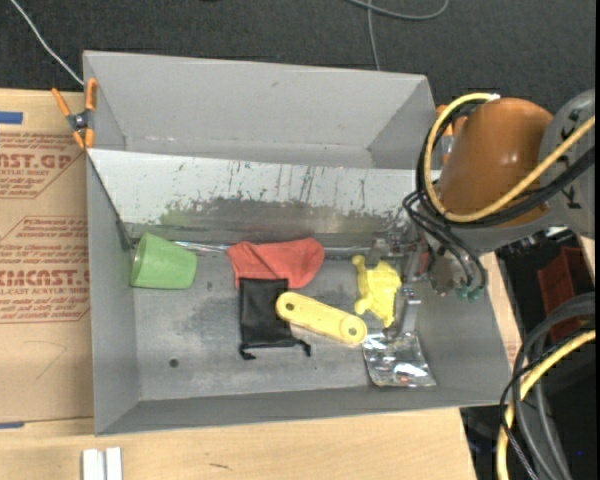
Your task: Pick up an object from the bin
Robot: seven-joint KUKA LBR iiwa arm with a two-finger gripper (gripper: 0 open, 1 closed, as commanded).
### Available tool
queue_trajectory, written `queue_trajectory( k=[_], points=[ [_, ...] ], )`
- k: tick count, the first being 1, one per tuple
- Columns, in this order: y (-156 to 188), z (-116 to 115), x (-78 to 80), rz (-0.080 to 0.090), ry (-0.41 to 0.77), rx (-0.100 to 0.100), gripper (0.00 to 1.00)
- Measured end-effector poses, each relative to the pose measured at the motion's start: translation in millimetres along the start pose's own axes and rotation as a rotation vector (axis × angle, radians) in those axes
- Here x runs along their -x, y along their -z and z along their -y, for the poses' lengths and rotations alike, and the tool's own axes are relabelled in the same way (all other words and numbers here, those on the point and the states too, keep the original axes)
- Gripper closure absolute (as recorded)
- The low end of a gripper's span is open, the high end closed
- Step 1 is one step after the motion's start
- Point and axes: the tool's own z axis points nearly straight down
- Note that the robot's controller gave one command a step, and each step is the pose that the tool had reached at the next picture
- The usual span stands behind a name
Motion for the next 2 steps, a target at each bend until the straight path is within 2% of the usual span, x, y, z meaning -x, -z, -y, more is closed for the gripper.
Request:
queue_trajectory(
  k=[1, 2],
  points=[
    [4.7, -0.3, 1.6, 0.008, 0.001, -0.001, 0.00],
    [-77.3, -17.9, 20.7, 0.008, 0.041, -0.001, 0.00]
  ],
)
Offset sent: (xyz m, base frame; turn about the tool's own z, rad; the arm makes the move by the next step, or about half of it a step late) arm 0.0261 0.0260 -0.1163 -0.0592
